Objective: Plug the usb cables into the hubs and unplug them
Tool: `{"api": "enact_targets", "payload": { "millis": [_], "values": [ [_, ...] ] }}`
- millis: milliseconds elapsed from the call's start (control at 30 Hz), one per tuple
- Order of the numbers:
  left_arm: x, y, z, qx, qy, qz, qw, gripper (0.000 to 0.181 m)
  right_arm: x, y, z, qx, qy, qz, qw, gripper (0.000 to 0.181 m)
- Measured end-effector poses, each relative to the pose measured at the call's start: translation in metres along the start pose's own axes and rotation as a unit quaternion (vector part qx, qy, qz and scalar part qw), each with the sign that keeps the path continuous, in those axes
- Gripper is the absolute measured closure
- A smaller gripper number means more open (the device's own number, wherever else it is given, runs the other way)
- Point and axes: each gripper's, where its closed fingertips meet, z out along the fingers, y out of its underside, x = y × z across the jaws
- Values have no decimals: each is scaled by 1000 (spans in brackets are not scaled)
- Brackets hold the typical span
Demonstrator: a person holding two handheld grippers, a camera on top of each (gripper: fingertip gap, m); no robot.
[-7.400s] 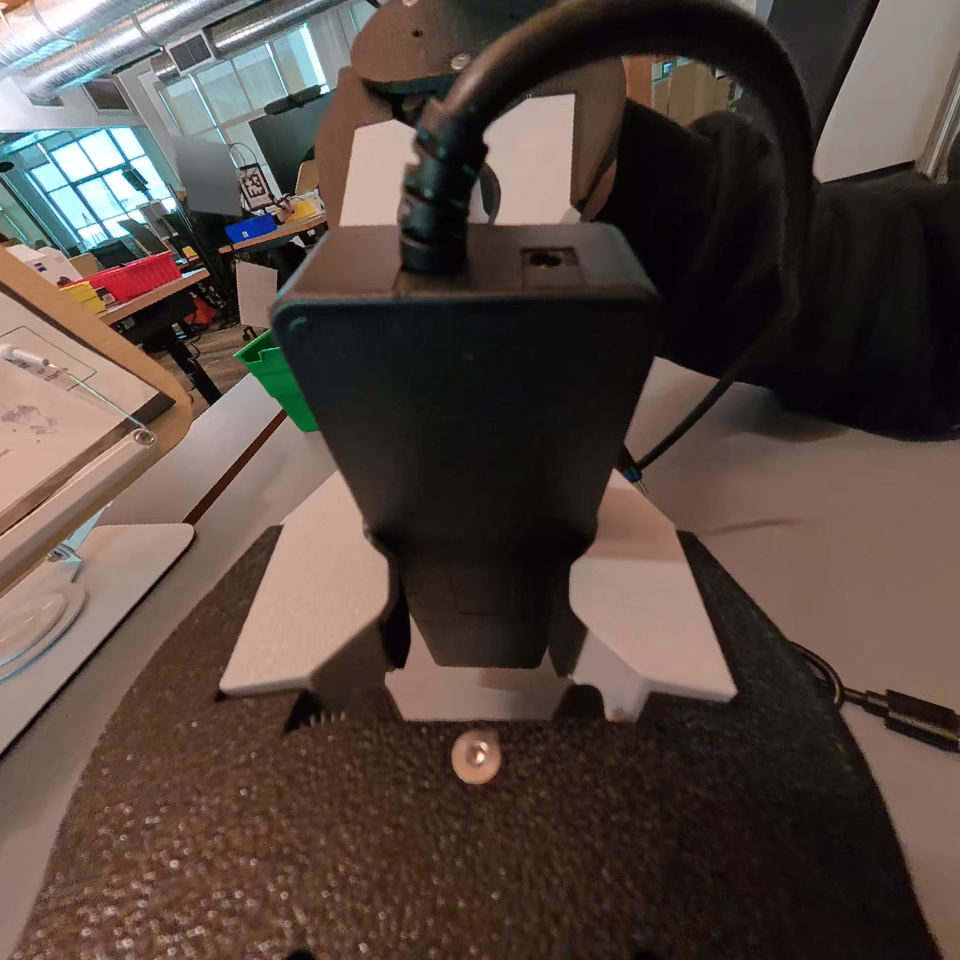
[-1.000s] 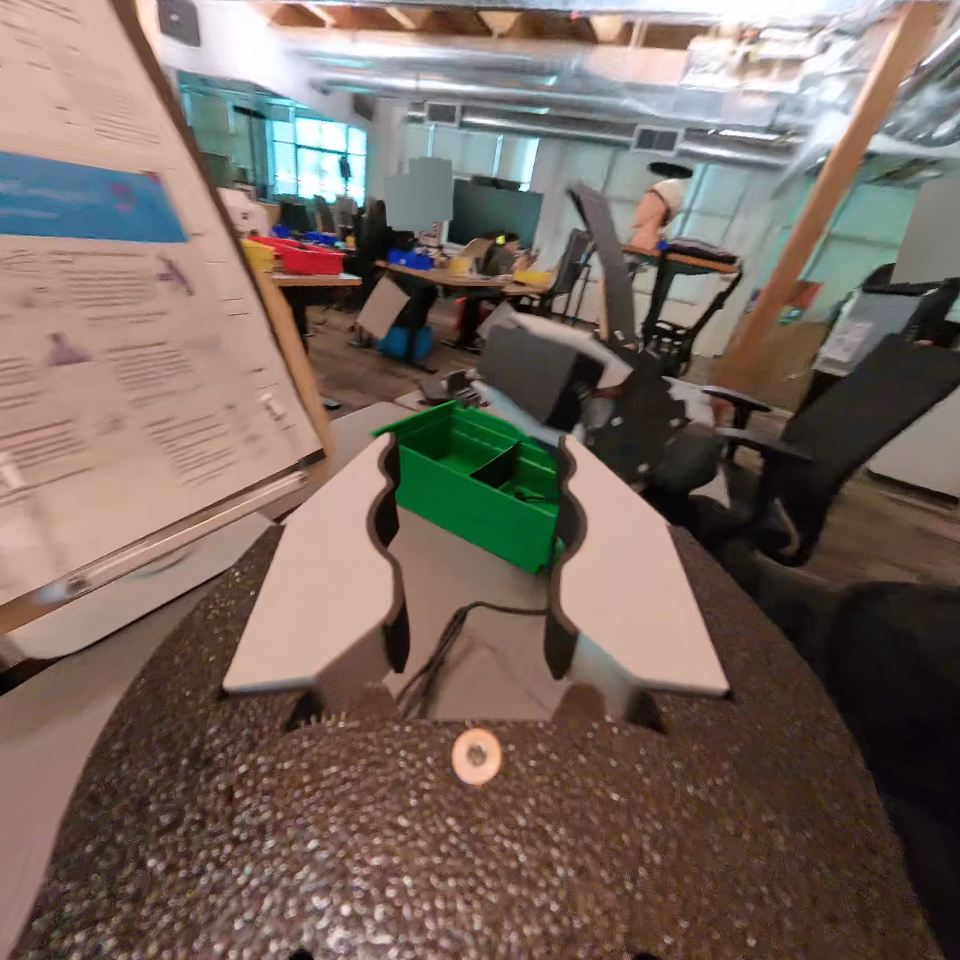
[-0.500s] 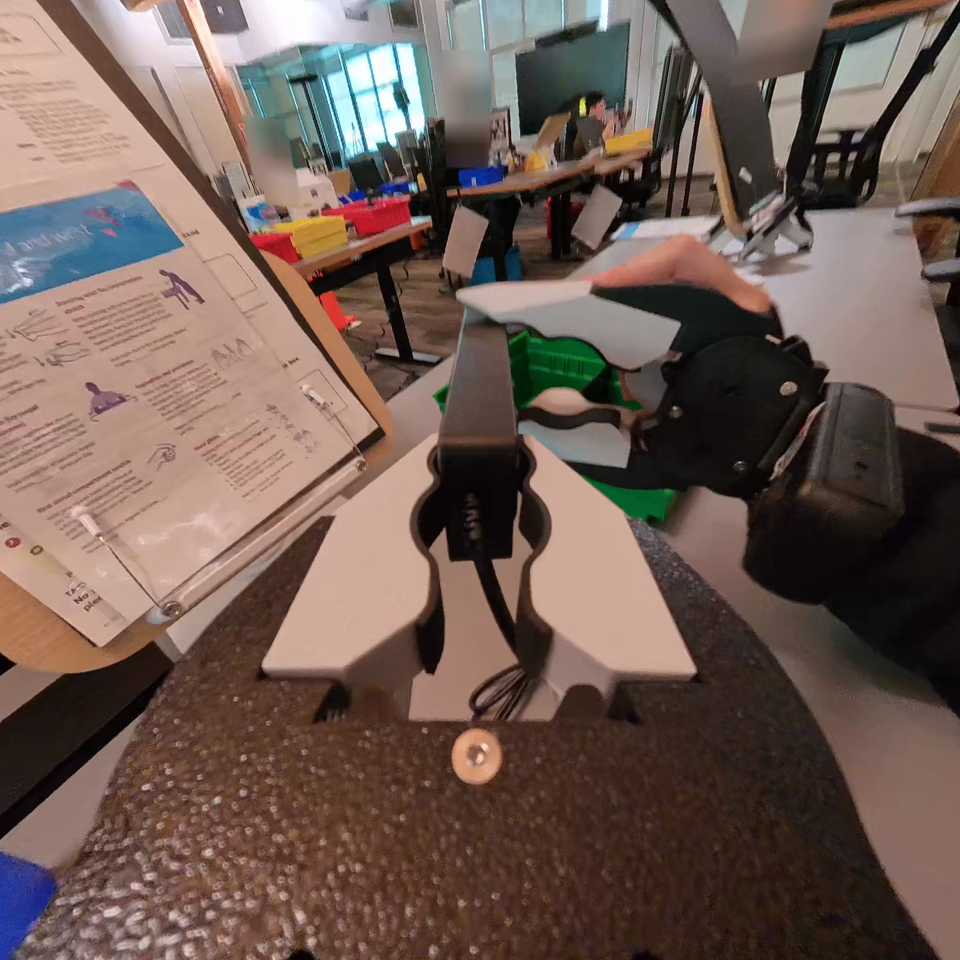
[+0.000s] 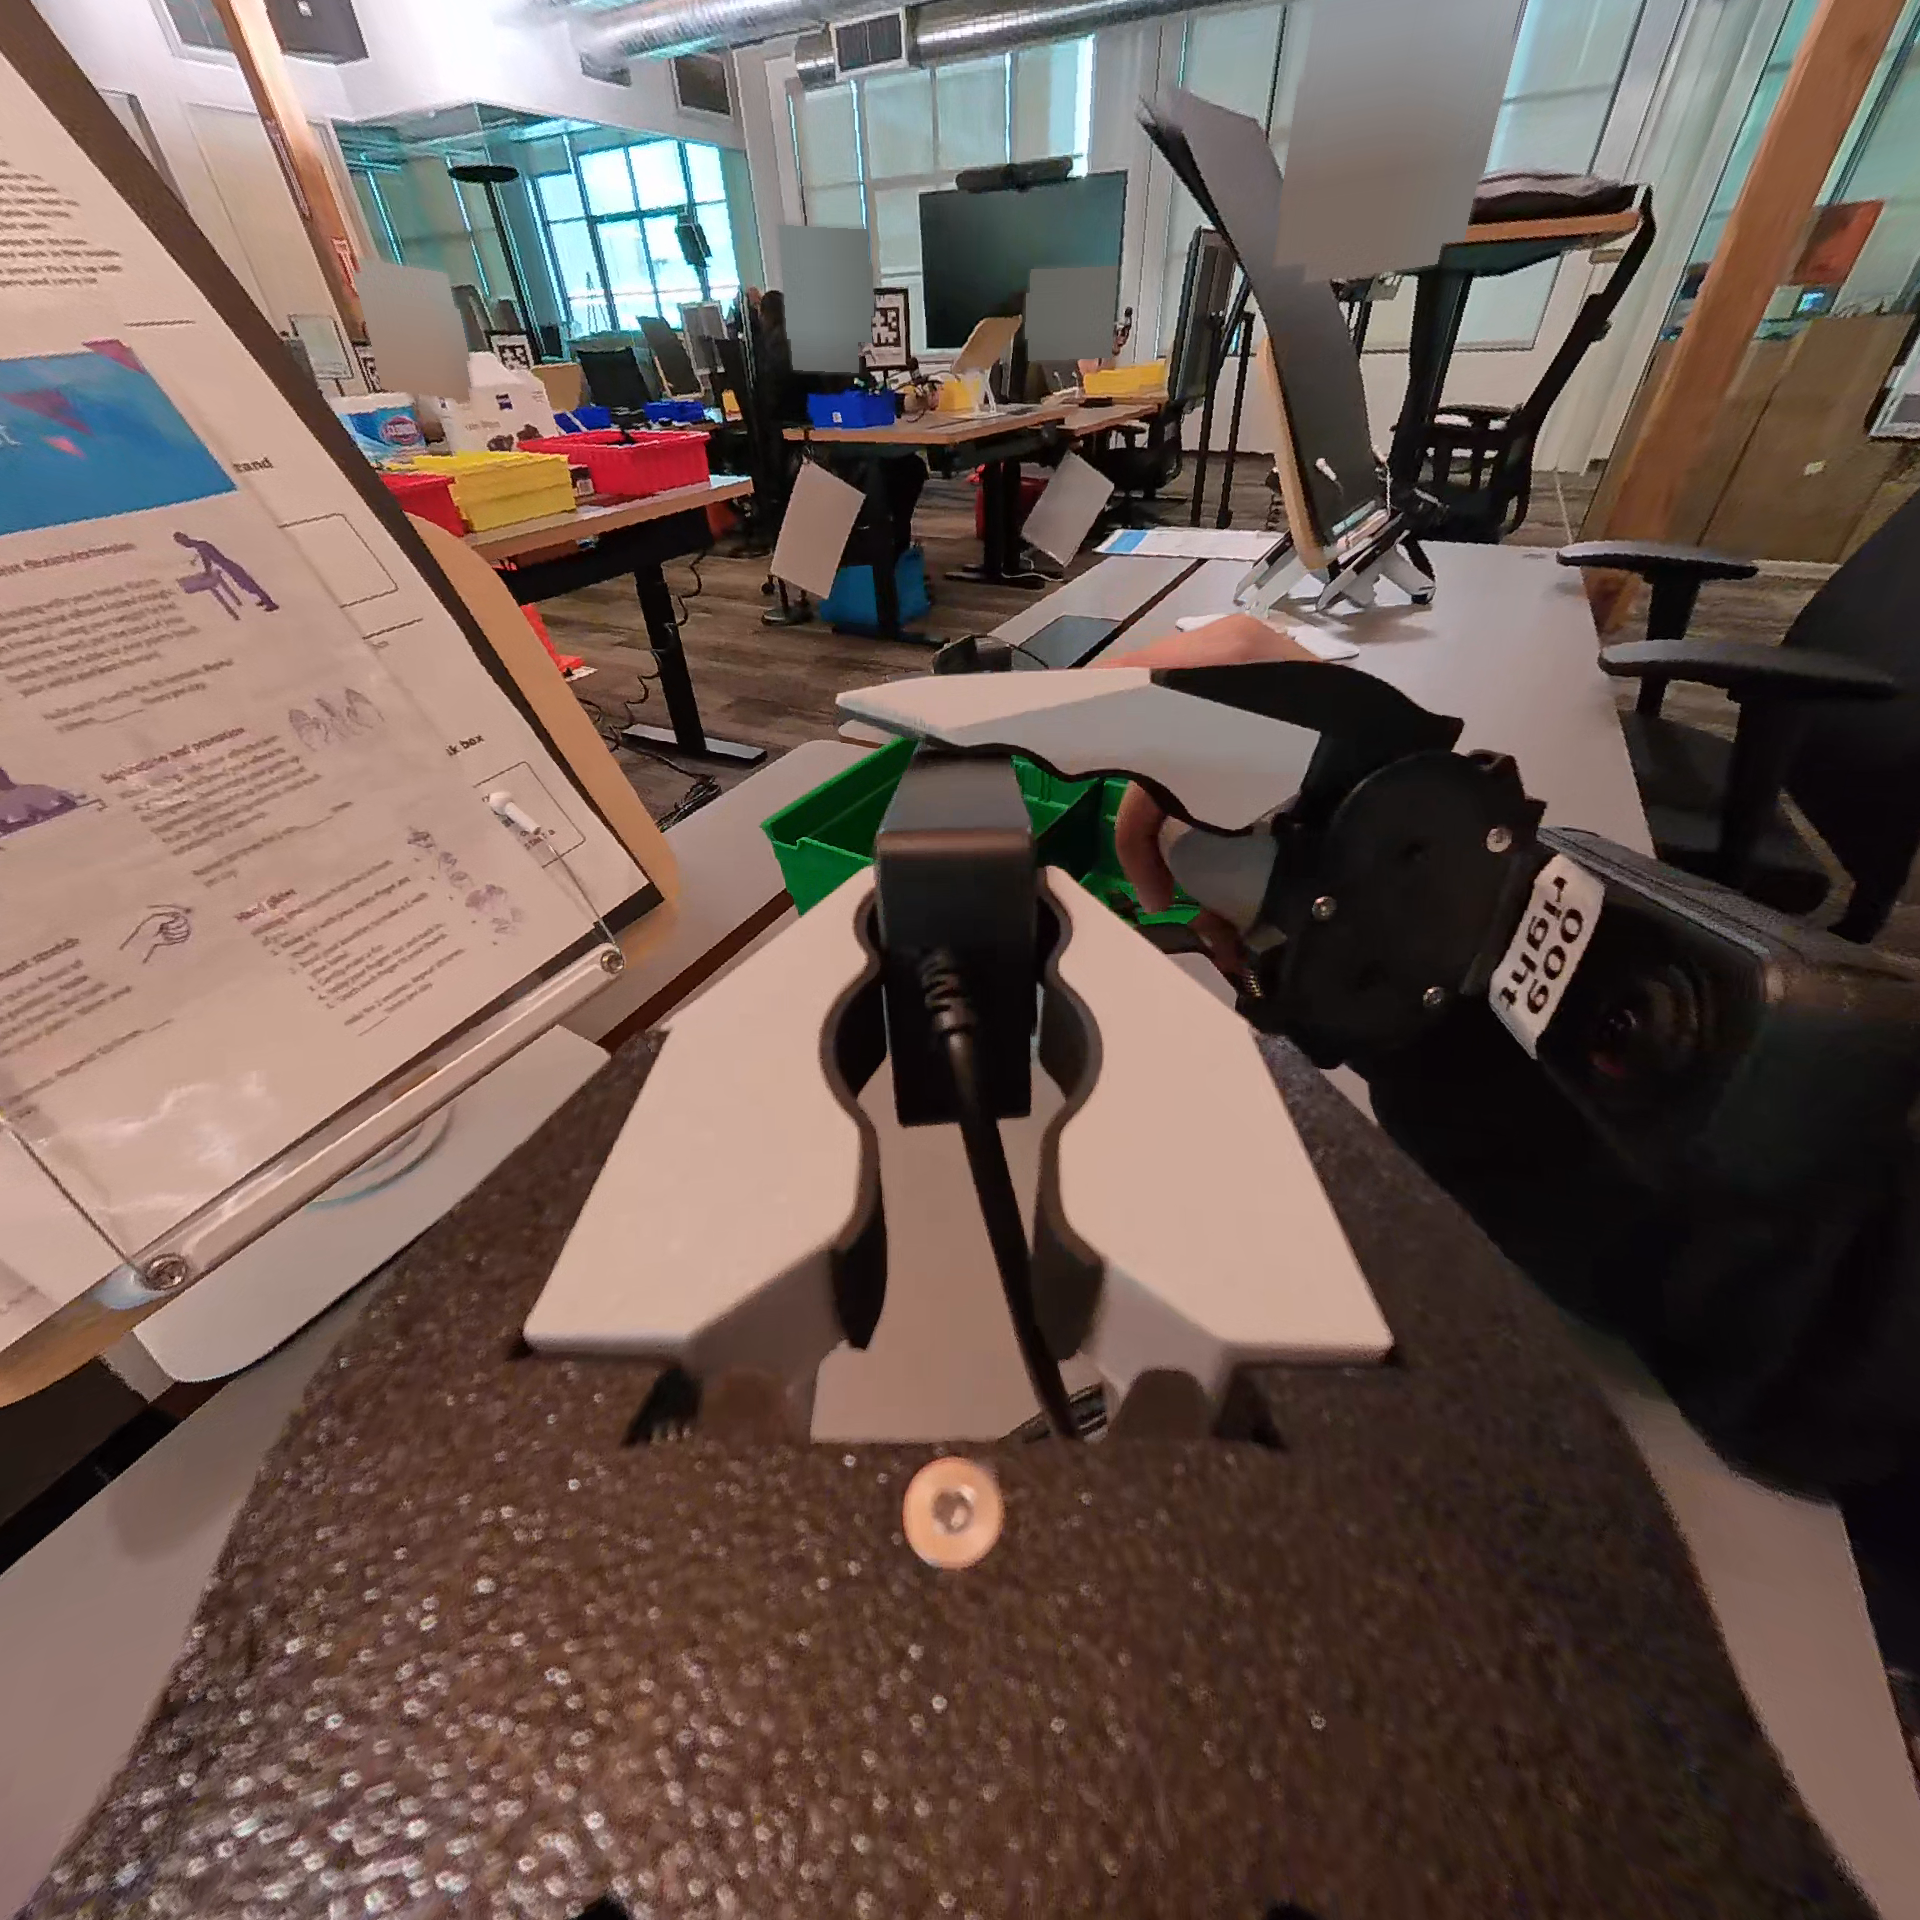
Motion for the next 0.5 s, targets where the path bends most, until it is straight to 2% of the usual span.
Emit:
{"api": "enact_targets", "payload": {
  "millis": [67, 133, 233, 333, 500],
  "values": [
    [2, -2, 1, 13, 2, -6, 1000, 158, 2, 2, -1, -5, 4, 0, 1000, 127],
    [-4, -8, -2, 29, -20, -6, 999, 135, 5, 16, -1, -34, 0, 14, 999, 127],
    [-9, -23, -17, 55, -37, -3, 998, 124, 27, 47, -5, -68, 5, 25, 997, 127],
    [-21, -32, -33, 75, -57, -3, 996, 123, 73, 76, -9, -102, 7, 0, 995, 127],
    [-48, -28, -45, 87, -71, -40, 993, 125, 179, 128, -2, -178, 8, -40, 983, 127]
  ]
}}
